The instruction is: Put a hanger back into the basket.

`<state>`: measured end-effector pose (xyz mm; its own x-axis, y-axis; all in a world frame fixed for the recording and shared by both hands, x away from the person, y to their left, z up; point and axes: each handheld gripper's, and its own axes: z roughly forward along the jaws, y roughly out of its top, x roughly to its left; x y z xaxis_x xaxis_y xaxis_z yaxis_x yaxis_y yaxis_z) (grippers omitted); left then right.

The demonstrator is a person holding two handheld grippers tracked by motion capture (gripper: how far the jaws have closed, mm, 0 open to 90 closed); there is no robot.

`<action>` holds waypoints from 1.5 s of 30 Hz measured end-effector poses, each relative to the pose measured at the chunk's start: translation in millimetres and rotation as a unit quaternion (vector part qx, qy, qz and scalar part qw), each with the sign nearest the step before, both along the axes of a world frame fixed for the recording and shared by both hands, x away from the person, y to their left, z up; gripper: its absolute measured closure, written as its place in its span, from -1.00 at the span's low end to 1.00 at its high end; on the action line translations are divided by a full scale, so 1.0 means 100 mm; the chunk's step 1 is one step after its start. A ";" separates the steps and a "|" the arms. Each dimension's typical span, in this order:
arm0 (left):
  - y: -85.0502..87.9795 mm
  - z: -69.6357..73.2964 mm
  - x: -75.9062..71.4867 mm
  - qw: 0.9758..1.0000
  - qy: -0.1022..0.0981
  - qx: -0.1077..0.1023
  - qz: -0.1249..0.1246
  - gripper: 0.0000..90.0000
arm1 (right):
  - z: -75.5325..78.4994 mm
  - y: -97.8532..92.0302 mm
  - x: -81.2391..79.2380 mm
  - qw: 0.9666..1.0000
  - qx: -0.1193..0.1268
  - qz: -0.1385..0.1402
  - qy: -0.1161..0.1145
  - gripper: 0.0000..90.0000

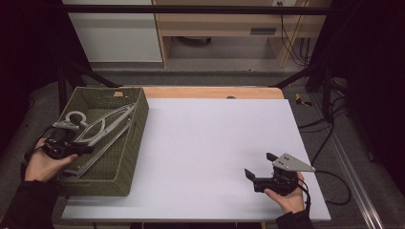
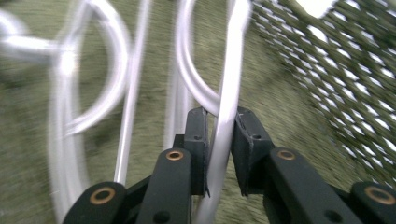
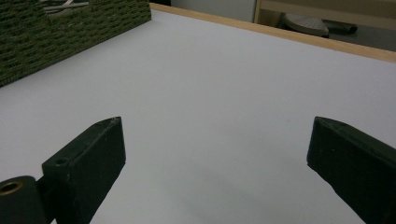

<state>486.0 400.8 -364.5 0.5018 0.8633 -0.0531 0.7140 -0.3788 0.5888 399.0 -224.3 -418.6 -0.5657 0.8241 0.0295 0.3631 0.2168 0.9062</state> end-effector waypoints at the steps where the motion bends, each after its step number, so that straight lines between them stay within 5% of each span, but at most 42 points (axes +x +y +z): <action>1: 0.04 0.01 0.00 1.000 -0.009 -0.007 0.007 0.67 | 0.00 0.00 0.00 1.000 0.001 -0.001 0.000 -0.89; 4: 0.09 0.05 0.00 0.999 -0.026 -0.014 0.022 0.65 | 0.00 0.01 0.00 1.000 0.000 -0.001 0.000 -0.89; 9: 0.14 0.12 0.02 0.996 -0.057 0.011 0.061 0.62 | 0.01 0.00 0.00 1.000 0.002 -0.002 0.000 -0.89; 11: 0.13 0.12 0.05 0.997 -0.041 -0.009 0.069 0.68 | 0.01 0.00 0.00 1.000 0.002 -0.001 -0.002 -0.89; 16: 0.08 0.14 0.06 0.997 -0.038 -0.007 0.064 0.75 | 0.01 -0.01 0.00 1.000 0.003 -0.001 -0.001 -0.89; 20: 0.20 0.08 0.09 0.996 -0.025 -0.026 0.079 0.73 | 0.01 0.00 -0.01 1.000 0.003 0.001 -0.002 -0.89; 22: 0.23 0.04 0.11 0.995 -0.018 -0.015 0.093 0.71 | 0.02 0.00 -0.01 1.000 0.004 -0.001 -0.003 -0.89; 24: 0.23 -0.01 0.13 0.994 -0.018 0.017 0.107 0.66 | 0.02 -0.01 -0.01 1.000 0.004 -0.001 -0.003 -0.89; 29: 0.24 0.07 0.06 0.991 -0.051 0.033 0.118 0.30 | 0.02 -0.01 -0.01 1.000 0.003 0.000 -0.004 -0.89; 37: -0.05 0.31 -0.21 0.985 -0.146 -0.044 0.075 -0.02 | 0.04 -0.02 -0.02 1.000 0.008 -0.005 -0.010 -0.89; 45: -0.58 0.33 -0.48 0.973 -0.205 -0.108 0.014 -0.40 | 0.06 -0.03 -0.01 1.000 0.018 -0.007 -0.019 -0.90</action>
